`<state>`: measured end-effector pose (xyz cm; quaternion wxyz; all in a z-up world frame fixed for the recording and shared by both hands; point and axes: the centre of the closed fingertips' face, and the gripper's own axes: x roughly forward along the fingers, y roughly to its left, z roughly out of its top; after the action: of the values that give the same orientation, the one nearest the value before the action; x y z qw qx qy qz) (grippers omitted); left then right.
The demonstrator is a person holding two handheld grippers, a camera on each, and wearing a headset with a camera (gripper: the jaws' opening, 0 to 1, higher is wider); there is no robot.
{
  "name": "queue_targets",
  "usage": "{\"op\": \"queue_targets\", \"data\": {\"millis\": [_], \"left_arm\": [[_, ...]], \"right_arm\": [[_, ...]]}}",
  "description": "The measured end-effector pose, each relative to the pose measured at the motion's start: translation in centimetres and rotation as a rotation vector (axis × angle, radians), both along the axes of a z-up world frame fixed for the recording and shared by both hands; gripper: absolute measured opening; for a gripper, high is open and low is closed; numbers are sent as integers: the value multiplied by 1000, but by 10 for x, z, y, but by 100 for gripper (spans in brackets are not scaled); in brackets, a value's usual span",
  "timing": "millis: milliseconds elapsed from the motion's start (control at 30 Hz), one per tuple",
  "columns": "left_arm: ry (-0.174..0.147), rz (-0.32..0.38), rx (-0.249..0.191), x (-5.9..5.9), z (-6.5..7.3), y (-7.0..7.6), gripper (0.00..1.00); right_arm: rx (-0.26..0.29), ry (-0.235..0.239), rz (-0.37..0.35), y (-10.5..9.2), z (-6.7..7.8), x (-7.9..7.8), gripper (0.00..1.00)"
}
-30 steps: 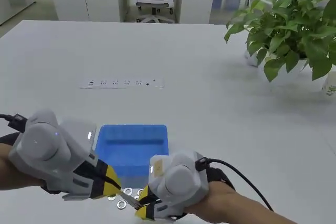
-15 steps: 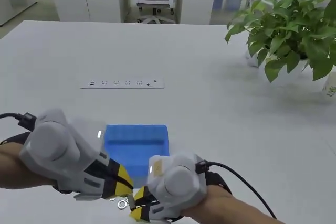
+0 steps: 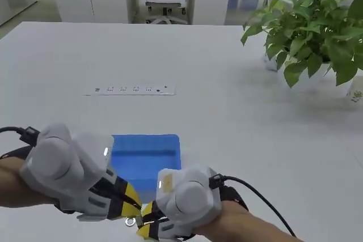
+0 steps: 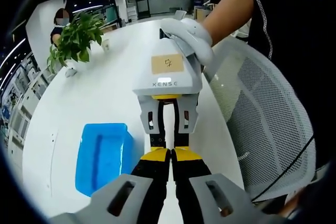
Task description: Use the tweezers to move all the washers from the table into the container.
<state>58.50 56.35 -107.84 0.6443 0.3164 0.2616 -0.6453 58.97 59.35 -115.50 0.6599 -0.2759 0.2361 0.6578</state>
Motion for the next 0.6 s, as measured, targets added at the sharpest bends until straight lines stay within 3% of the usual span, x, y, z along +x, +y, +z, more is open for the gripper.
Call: {"op": "queue_targets", "data": {"millis": [600], "left_arm": [[-11, -10, 26, 4, 0, 13, 6]], "right_arm": [[30, -19, -16, 12, 2, 8, 13]]}}
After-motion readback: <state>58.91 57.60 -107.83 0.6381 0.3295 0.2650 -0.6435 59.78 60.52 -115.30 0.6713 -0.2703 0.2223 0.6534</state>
